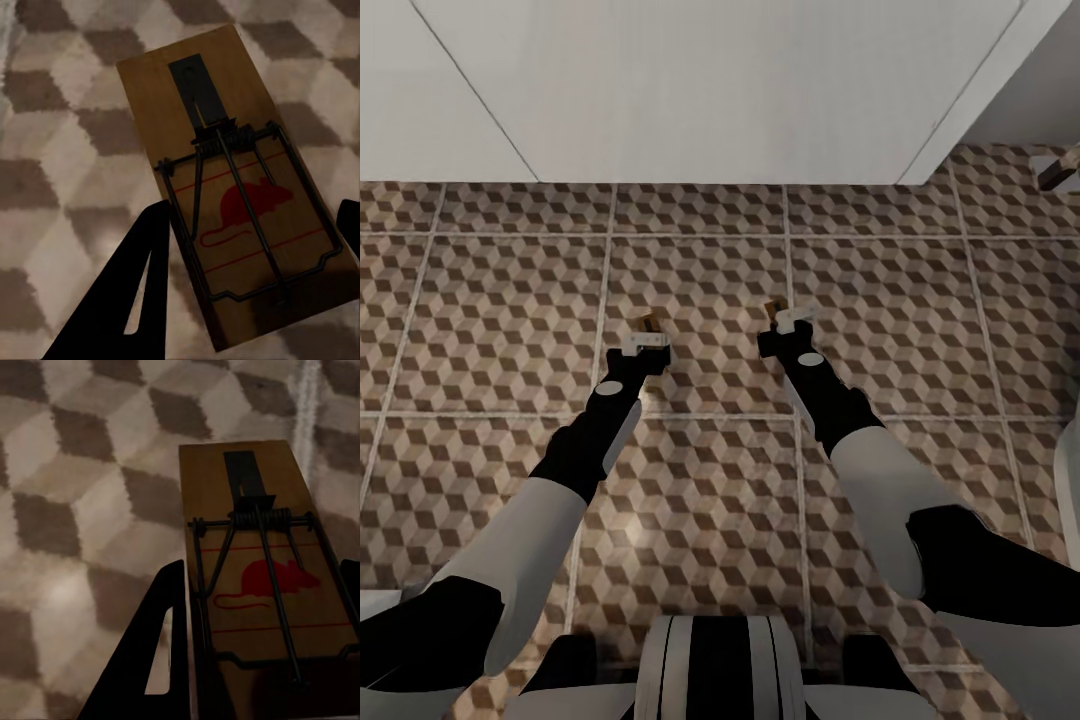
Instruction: Take the four mousetraps from the cabinet in the bathroom and place them on the bathroom floor. Make sure all four end up on the same floor surface, and ensure that at least two of them are either under or directly next to the same bathroom sink.
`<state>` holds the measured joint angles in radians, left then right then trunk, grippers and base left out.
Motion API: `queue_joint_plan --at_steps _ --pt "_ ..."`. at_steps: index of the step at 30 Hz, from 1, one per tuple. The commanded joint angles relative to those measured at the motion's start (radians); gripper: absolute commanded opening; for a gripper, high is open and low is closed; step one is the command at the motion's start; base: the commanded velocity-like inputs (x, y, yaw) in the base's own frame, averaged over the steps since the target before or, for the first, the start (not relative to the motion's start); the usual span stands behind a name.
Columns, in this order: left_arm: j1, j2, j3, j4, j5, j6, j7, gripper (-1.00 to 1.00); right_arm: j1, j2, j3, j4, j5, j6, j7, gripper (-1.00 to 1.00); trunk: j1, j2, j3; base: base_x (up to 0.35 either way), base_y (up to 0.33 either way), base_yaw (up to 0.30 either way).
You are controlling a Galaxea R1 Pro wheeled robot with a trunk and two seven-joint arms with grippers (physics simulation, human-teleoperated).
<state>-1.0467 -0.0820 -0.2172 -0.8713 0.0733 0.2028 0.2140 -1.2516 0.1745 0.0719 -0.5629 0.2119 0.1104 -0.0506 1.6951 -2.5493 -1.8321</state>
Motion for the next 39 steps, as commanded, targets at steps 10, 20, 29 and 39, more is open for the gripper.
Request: queue_joint_plan --at_steps 10,20,29,39 --pt "0.000 0.001 -0.004 -0.002 0.007 0.004 0.007 -1.00 0.000 0.000 0.003 0.017 0.009 0.007 -0.005 -1.00 0.000 0.000 -0.001 0.069 0.004 0.000" --pt "0.001 0.001 -0.004 0.021 0.007 0.003 0.006 -1.00 0.000 0.000 0.002 0.030 0.009 -0.020 -0.005 -1.00 0.000 0.000 -0.001 0.166 0.127 0.000" --pt "0.000 0.001 -0.005 0.033 0.007 0.003 0.005 -1.00 0.000 0.000 0.002 0.032 0.009 -0.021 -0.005 -1.00 0.000 0.000 -0.001 0.138 0.098 0.000" --pt "0.001 -0.001 -0.005 0.033 0.007 0.003 0.005 -1.00 0.000 0.000 0.003 0.032 0.009 -0.021 -0.005 -1.00 0.000 0.000 -0.001 0.103 0.004 0.000"
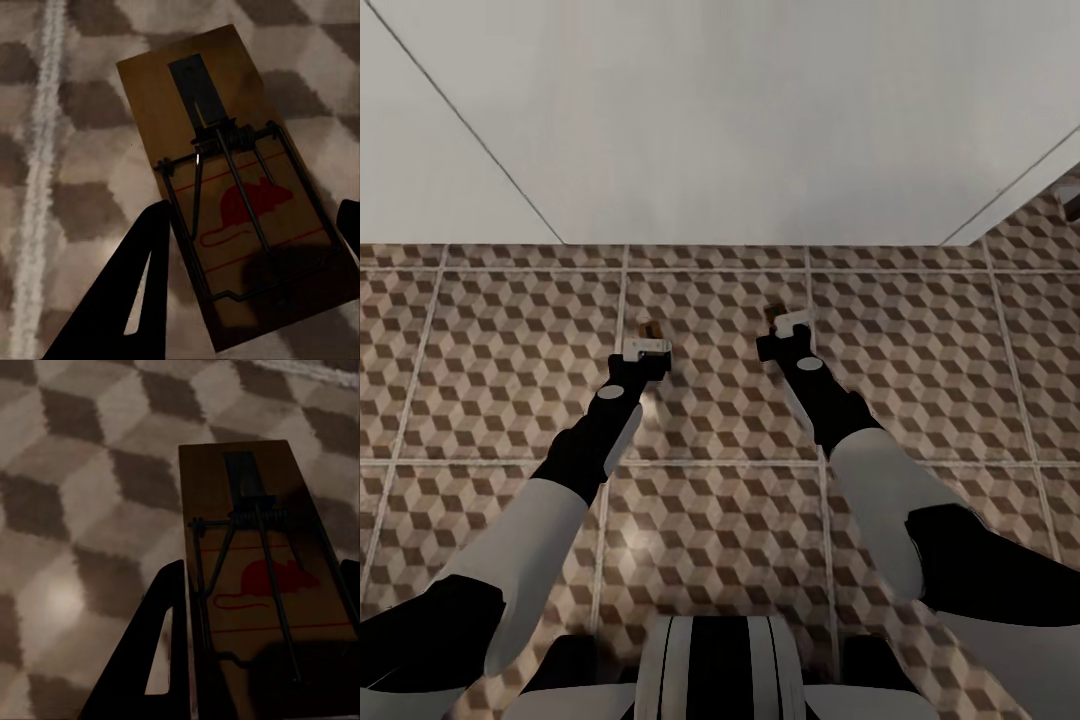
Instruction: Take the four mousetraps from the cabinet in the bathroom and place them on the bathroom floor. Make sure all four end up on the same floor surface, and ensure that at least two of them are either under or directly next to the same bathroom sink.
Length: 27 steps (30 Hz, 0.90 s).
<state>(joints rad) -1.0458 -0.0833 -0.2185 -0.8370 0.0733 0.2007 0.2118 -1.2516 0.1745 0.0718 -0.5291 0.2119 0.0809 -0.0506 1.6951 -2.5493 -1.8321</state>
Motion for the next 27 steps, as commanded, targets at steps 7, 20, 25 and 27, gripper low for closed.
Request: queue_joint_plan --at_steps 7,20,25,27 --pt "0.000 0.001 -0.004 -0.002 0.006 0.005 0.008 -1.00 0.000 0.000 0.003 -0.002 0.009 0.008 -0.005 -1.00 0.000 0.000 -0.001 0.199 0.000 0.000" --pt "0.000 0.001 -0.004 -0.001 0.007 0.005 0.008 -1.00 0.000 0.000 0.002 -0.002 0.009 0.008 -0.005 -1.00 0.000 0.000 -0.001 0.012 0.000 0.000" --pt "0.000 0.002 -0.004 -0.001 0.006 0.005 0.008 -1.00 0.000 0.000 0.003 -0.002 0.009 0.006 -0.005 -1.00 0.000 0.000 -0.001 0.000 0.000 0.000" --pt "0.000 0.002 -0.004 -0.001 0.006 0.005 0.008 -1.00 0.000 0.000 0.003 -0.002 0.009 0.006 -0.005 -1.00 0.000 0.000 -0.001 0.000 0.000 0.000"
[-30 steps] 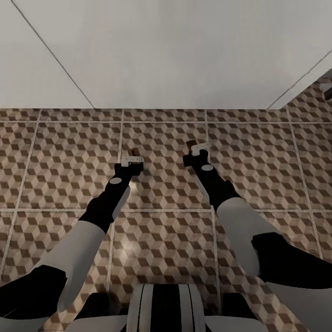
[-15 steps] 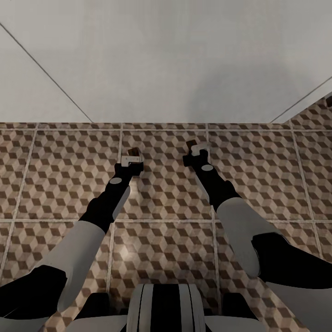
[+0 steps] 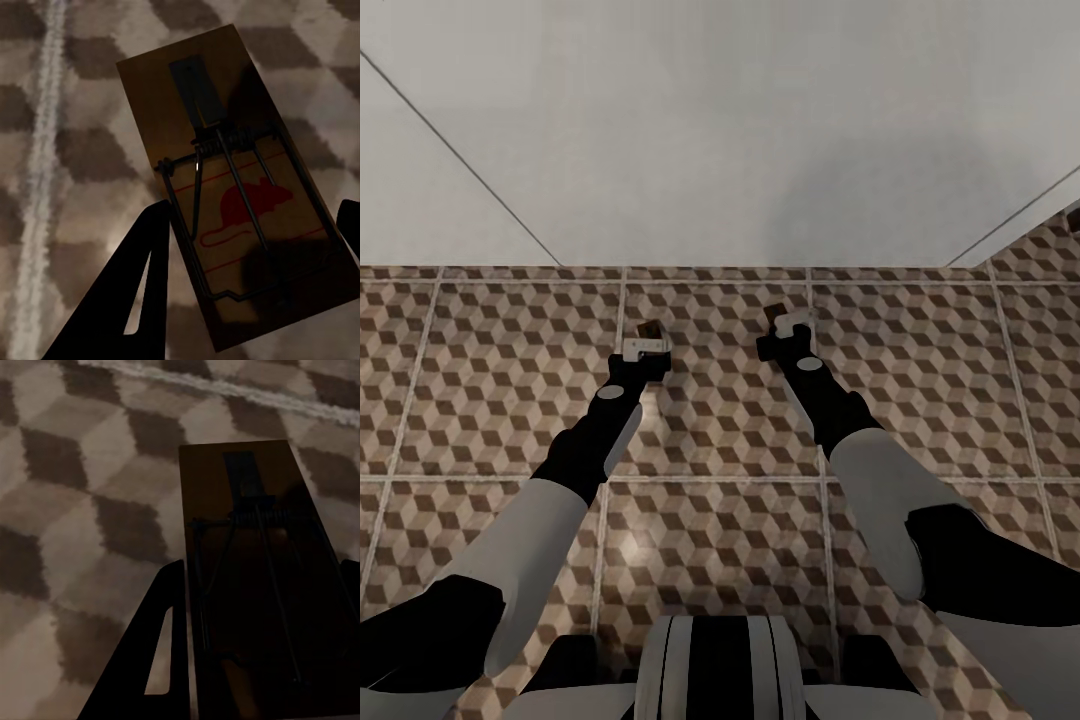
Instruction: Take the four mousetraps from the cabinet in the bathroom and place them on the bathroom floor. Make sure all four end up on the same floor surface, and ensure that at least two of them are either under or directly next to the same bathroom sink.
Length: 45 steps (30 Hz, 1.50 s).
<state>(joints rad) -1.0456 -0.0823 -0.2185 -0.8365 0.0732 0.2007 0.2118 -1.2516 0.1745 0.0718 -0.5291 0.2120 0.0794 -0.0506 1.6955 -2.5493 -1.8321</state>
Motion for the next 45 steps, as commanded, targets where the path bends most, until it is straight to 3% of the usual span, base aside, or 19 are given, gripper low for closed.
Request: queue_joint_plan --at_steps 1,16,41,45 --pt "0.000 0.000 -0.004 -0.001 0.007 0.005 0.008 -1.00 0.000 0.000 0.003 -0.002 0.009 0.008 -0.005 -1.00 0.000 0.000 0.000 0.000 0.000 0.000" --pt "0.001 0.000 -0.004 0.009 0.007 0.005 0.009 -1.00 0.003 0.000 0.002 -0.002 0.009 0.006 -0.005 -1.00 0.000 0.000 0.000 0.150 0.000 0.000" --pt "0.001 -0.001 -0.002 0.011 0.006 0.005 0.008 -1.00 0.008 0.000 0.002 -0.002 0.009 0.003 -0.005 -1.00 0.000 0.000 0.000 0.006 0.000 0.000" --pt "0.000 -0.004 0.005 0.048 0.008 0.009 0.008 -1.00 0.010 0.000 0.002 -0.002 0.009 0.002 -0.004 -1.00 0.000 0.000 0.000 0.000 0.000 0.000"
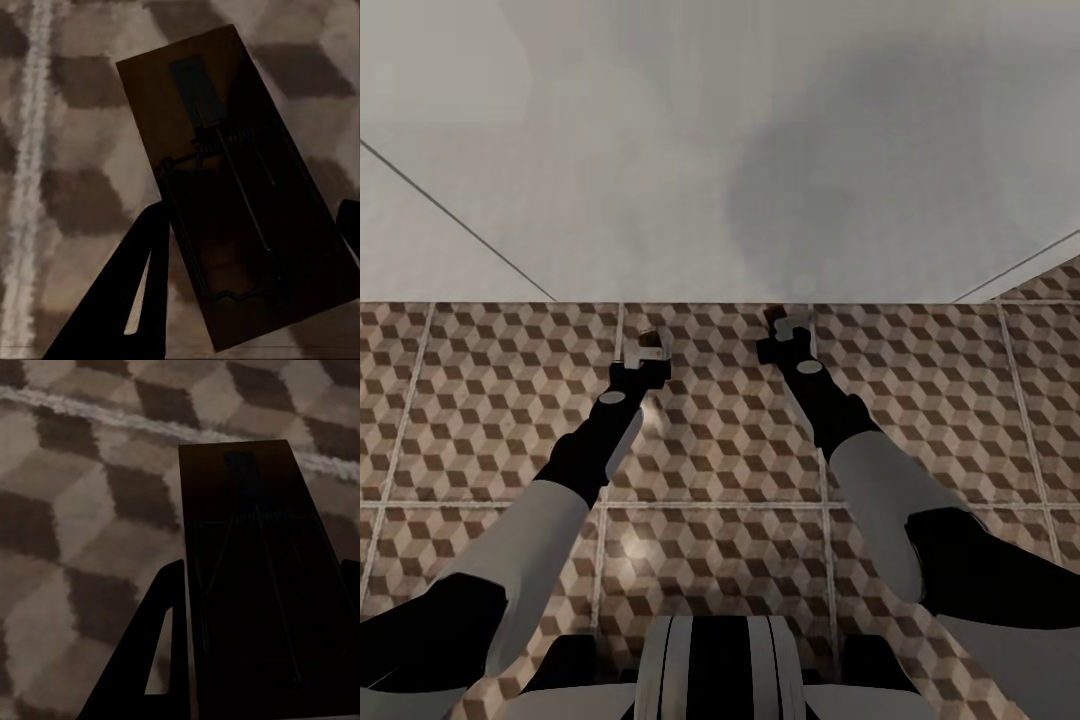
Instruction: Take the four mousetraps from the cabinet in the bathroom and place them on the bathroom floor. Make sure all four end up on the same floor surface, and ensure that at least two of them are either under or directly next to the same bathroom sink.
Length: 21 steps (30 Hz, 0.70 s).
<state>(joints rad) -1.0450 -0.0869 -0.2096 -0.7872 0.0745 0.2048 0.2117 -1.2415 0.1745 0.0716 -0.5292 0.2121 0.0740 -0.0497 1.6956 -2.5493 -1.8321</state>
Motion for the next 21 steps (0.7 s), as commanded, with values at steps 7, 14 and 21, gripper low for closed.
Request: queue_joint_plan --at_steps 7,14,21 --pt "-0.007 -0.002 0.000 0.062 0.005 0.027 0.009 -1.00 0.018 0.000 0.004 -0.002 0.009 -0.019 -0.005 -1.00 0.000 0.000 0.000 0.000 0.000 0.000" --pt "-0.011 -0.002 0.001 0.049 0.004 0.049 0.011 -1.00 0.031 0.000 0.004 0.023 0.009 -0.040 -0.005 -1.00 0.000 0.000 0.000 0.000 0.000 0.000" --pt "-0.043 -0.006 0.001 0.026 0.004 0.052 0.012 -1.00 0.036 0.000 0.004 0.070 0.010 -0.085 -0.005 -1.00 0.000 0.000 0.000 0.000 0.000 0.000"
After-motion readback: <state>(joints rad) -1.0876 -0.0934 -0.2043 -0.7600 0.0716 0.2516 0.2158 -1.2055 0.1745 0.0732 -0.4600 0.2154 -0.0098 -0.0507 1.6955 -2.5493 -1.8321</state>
